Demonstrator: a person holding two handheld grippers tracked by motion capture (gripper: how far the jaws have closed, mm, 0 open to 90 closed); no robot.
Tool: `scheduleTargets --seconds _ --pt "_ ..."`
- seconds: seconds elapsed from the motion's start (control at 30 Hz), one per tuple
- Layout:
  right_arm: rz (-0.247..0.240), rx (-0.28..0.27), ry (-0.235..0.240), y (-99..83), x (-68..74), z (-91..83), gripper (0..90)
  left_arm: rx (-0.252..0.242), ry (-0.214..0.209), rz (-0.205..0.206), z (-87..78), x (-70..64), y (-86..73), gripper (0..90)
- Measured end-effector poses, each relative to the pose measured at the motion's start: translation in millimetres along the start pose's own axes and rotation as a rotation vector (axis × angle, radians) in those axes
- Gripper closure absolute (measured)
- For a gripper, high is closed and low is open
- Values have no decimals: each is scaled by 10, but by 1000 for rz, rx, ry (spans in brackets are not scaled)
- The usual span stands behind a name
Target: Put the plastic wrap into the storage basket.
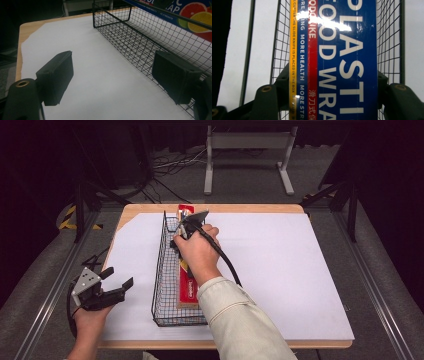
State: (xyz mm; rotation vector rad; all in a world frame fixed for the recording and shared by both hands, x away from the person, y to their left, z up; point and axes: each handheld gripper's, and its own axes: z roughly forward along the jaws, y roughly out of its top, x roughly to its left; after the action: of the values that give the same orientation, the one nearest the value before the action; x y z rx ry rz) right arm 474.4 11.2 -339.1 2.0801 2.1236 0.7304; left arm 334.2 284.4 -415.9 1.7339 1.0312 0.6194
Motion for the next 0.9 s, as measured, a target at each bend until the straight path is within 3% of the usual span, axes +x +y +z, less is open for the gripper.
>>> scheduleTargets --seconds 0.8,0.9 --pt "-10 71 -24 -152 39 314 401 7 -12 0 53 5 2 184" --pt "9 70 -31 -165 35 350 401 7 -12 1 54 4 2 184"
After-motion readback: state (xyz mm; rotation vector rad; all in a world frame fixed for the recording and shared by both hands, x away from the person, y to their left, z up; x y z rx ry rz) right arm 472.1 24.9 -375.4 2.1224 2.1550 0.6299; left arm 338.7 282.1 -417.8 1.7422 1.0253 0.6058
